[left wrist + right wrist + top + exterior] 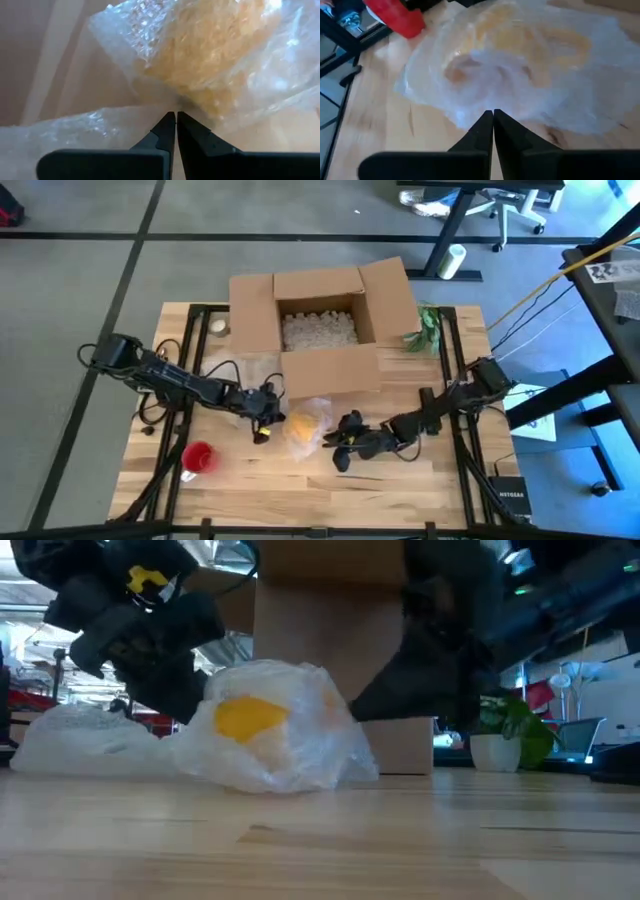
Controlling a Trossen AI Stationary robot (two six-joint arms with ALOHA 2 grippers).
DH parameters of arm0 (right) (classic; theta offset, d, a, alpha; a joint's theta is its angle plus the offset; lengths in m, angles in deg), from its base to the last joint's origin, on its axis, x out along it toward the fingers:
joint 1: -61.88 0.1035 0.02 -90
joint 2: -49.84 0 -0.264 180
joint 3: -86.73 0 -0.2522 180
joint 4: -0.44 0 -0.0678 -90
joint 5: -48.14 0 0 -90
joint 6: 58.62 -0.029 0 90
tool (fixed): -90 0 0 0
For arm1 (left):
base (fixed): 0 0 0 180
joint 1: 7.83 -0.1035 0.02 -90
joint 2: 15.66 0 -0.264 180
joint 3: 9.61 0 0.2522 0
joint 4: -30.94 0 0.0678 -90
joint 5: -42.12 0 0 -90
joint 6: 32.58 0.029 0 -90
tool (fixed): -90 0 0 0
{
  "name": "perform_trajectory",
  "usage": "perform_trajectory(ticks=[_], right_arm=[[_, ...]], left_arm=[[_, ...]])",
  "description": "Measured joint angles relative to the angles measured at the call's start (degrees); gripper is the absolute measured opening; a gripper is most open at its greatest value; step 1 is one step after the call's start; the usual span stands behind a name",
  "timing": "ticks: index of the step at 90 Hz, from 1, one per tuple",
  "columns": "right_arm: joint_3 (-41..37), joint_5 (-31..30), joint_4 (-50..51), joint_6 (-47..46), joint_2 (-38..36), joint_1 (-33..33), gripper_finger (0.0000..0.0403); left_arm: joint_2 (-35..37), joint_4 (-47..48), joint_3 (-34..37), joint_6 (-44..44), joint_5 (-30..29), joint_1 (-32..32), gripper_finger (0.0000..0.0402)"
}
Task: Wrap mug
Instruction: Put the wrapped yellow mug into the cardboard box
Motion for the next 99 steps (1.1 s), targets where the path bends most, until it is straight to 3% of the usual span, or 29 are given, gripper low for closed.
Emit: perform_trajectory(ticks=[23,45,61,74,99], right_arm=[[10.5,6.2,2.5,7.5,5.8,-4.8,0.0],[25.2,10.1,29.1,10.7,4.9,-5.6,0.0],[35.1,12.3,40.1,15.6,4.8,-7.2,0.0],[36.3,18.0,45.4,13.5,4.8,-8.9,0.0],[32.6,16.1,40.2,12.4,5.0,-9.3,0.0]], left_arm=[[-0.3,-3.0,0.2,-1.3,1.9,1.0,0.0],[-6.4,-10.2,-0.9,-2.2,3.8,2.3,0.0],[-14.9,-11.1,-7.6,-3.0,6.6,3.7,0.0],[-17.7,-3.6,-12.8,-3.1,6.5,4.2,0.0],[-14.5,13.4,-14.3,-5.2,1.7,3.3,0.0]])
